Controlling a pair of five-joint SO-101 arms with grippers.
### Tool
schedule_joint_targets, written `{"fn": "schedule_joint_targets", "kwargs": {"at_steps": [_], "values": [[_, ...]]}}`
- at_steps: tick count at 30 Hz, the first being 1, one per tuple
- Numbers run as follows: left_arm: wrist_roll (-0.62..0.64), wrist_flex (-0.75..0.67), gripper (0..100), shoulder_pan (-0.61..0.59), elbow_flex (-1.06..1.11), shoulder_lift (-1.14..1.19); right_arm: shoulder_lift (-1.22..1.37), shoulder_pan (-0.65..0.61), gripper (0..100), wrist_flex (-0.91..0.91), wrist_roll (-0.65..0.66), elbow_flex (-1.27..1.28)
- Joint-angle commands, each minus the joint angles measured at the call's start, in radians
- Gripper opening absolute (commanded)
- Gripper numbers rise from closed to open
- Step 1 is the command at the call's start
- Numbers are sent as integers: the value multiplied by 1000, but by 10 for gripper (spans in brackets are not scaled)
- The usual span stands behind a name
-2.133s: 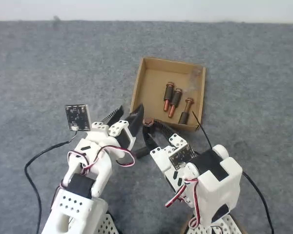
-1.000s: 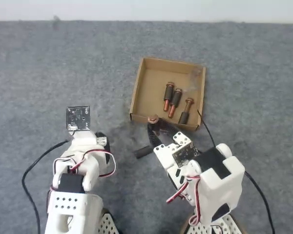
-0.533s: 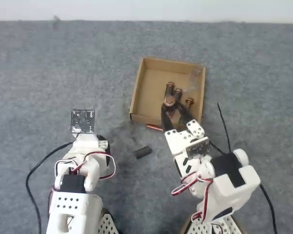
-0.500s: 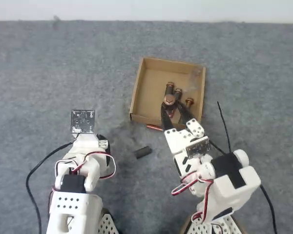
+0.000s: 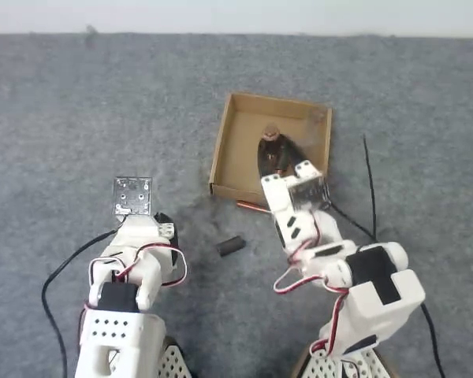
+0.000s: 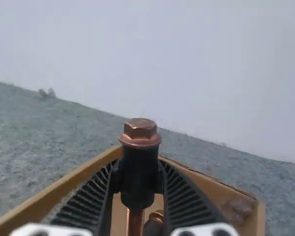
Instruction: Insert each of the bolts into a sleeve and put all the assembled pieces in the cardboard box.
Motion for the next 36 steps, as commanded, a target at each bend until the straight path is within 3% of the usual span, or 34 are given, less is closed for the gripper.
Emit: {"fn": "schedule_joint_targets", "kwargs": {"at_steps": [1,23,36], "values": [[-5,-28,13,-5,-8,-17,-67,19,6,154,-2,-129],[-5,-28,13,-5,-8,-17,-67,130,6,917,-8,-488],[-5,-28,13,-5,-5,-17,-65,147,6,1155,-9,-542]]}}
